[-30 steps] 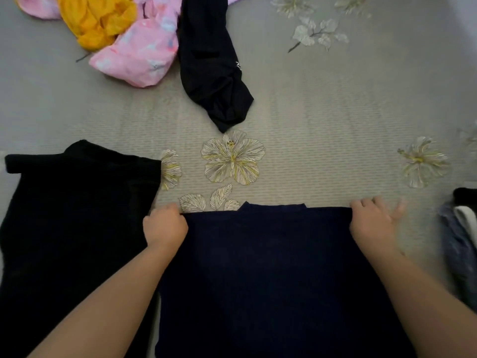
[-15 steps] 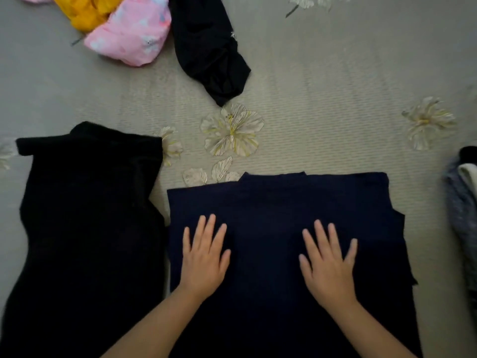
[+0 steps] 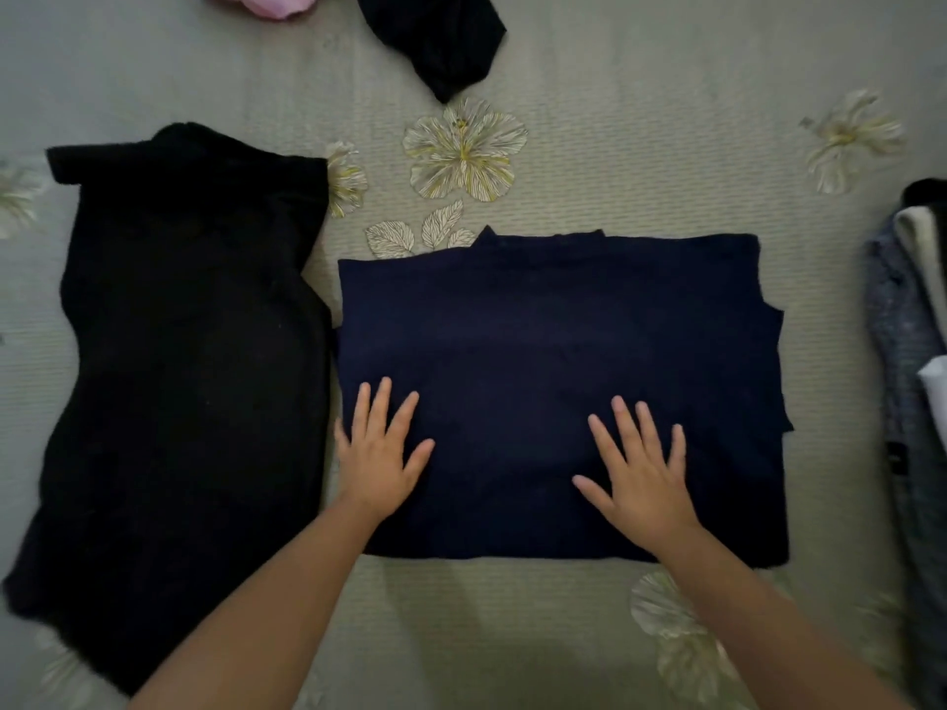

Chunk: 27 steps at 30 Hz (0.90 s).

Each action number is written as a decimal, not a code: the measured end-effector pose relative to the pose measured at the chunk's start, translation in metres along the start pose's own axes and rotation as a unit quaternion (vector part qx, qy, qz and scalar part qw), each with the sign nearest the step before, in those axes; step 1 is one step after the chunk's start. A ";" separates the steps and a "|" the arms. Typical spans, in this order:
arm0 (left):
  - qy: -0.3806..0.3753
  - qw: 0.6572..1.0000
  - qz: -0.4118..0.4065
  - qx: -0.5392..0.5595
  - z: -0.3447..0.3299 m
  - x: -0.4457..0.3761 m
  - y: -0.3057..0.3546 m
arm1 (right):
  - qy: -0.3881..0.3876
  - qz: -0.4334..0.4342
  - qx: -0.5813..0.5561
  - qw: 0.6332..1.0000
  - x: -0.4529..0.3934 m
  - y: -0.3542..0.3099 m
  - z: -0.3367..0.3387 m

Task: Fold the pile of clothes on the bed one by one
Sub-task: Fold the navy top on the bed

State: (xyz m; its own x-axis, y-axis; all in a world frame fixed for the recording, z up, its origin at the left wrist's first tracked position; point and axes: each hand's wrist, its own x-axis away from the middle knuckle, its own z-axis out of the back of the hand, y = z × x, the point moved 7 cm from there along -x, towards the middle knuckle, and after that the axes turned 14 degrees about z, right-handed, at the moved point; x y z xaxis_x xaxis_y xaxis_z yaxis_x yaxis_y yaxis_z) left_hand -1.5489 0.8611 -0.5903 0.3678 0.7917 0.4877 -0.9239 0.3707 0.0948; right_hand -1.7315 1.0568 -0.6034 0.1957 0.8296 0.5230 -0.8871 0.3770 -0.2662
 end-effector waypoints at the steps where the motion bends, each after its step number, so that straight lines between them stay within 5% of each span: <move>1: 0.055 0.996 -0.002 0.071 0.011 0.005 -0.001 | 0.002 0.011 0.001 1.000 0.002 -0.004 0.003; 3: 0.130 0.974 0.072 0.169 0.020 0.017 -0.017 | 0.037 0.045 0.026 0.998 0.011 -0.021 0.012; 6: 0.076 0.949 0.205 0.227 0.006 0.028 -0.046 | 0.125 0.144 0.100 0.976 0.027 -0.062 0.007; 15: 0.008 0.950 0.189 0.249 -0.005 0.047 -0.064 | 0.206 0.135 0.123 0.962 0.043 -0.088 -0.021; 19: -0.188 0.918 0.190 0.294 -0.038 0.092 -0.063 | 0.206 0.171 0.131 0.955 0.095 -0.063 -0.042; 21: -0.293 0.934 0.113 0.168 -0.055 0.121 -0.057 | 0.192 0.185 0.146 0.953 0.120 -0.043 -0.045; 23: -0.250 0.966 0.044 0.054 -0.052 0.131 -0.061 | 0.130 0.160 0.159 0.966 0.135 -0.022 -0.045; 25: -0.077 0.994 -0.075 0.033 -0.025 0.128 -0.057 | 0.045 0.125 0.169 0.977 0.144 -0.012 -0.046; 27: 0.048 0.970 -0.239 -0.012 -0.009 0.132 -0.044 | -0.046 0.069 0.160 0.984 0.144 -0.014 -0.055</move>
State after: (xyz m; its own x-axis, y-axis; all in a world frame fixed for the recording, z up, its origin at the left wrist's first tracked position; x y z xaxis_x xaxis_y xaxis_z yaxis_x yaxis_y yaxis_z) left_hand -1.4589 0.9531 -0.5377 0.7622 0.5686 0.3094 -0.6437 0.7164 0.2692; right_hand -1.6676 1.1932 -0.5691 0.0382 0.8175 0.5747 -0.9917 0.1016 -0.0786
